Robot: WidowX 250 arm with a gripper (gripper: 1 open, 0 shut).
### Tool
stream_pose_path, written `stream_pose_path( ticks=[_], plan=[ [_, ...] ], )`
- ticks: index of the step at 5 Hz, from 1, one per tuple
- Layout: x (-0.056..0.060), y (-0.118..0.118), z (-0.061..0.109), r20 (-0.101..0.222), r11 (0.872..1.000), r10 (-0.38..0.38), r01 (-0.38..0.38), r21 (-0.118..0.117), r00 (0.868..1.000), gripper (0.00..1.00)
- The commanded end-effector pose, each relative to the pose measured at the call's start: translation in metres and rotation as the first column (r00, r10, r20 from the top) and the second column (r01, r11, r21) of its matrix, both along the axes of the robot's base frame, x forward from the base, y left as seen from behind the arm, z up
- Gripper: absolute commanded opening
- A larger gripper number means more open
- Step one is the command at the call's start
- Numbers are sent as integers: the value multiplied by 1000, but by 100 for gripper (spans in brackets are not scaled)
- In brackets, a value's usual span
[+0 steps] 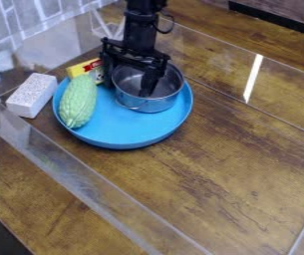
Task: Remove the white object from inside the blue tray and put it on the table
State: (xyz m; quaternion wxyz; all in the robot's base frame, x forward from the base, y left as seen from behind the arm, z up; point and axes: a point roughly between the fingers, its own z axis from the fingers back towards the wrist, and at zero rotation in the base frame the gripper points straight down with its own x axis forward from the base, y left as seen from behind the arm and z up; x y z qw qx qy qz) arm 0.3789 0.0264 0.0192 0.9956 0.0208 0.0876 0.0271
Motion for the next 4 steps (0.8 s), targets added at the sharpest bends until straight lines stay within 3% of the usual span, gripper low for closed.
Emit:
stream_pose_path(
  ticks=[1, 4],
  plan=[
    [1, -23, -9, -15, 999, -32, 32, 7, 999, 100],
    [4, -26, -8, -18, 999, -43, 43, 8, 999, 100]
  ],
)
